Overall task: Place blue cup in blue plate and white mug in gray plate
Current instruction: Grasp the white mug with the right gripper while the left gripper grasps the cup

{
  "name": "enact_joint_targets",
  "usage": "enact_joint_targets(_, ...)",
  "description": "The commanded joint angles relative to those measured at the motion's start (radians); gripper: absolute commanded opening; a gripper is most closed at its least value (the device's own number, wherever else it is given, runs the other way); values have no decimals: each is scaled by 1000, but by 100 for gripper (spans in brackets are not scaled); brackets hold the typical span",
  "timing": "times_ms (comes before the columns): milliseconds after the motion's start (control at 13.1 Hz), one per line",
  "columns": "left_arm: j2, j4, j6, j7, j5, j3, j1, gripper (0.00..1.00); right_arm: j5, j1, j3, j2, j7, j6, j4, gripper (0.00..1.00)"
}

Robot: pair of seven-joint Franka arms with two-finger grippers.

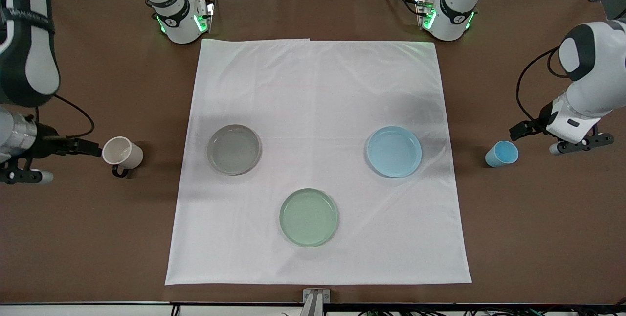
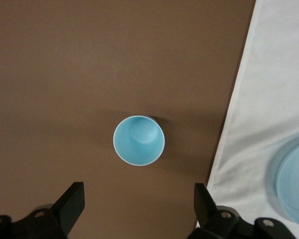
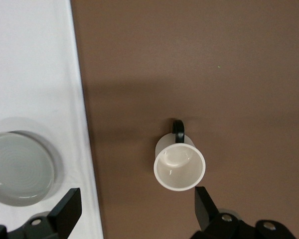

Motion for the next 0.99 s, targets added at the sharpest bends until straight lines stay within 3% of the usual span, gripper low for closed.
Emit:
enact_joint_targets(0, 65, -13, 80, 8, 19, -2, 31, 89, -11, -39, 8, 94, -111, 141, -30, 100)
enact_joint_targets(229, 154, -15, 175, 8, 17, -3, 64, 79, -11, -59, 7, 125, -157, 354, -142, 100)
enact_joint_targets(610, 234, -15, 235, 8, 17, -2, 88, 66, -9, -80, 8, 151, -187, 485, -268, 100)
enact_joint_targets(762, 249, -15, 239, 8, 19, -3, 100, 47, -9, -80, 8, 152, -187, 519, -305, 96)
enact_joint_targets(914, 251, -15, 239, 8, 19, -6, 98, 19, -9, -80, 8, 168, -187, 555, -313, 87)
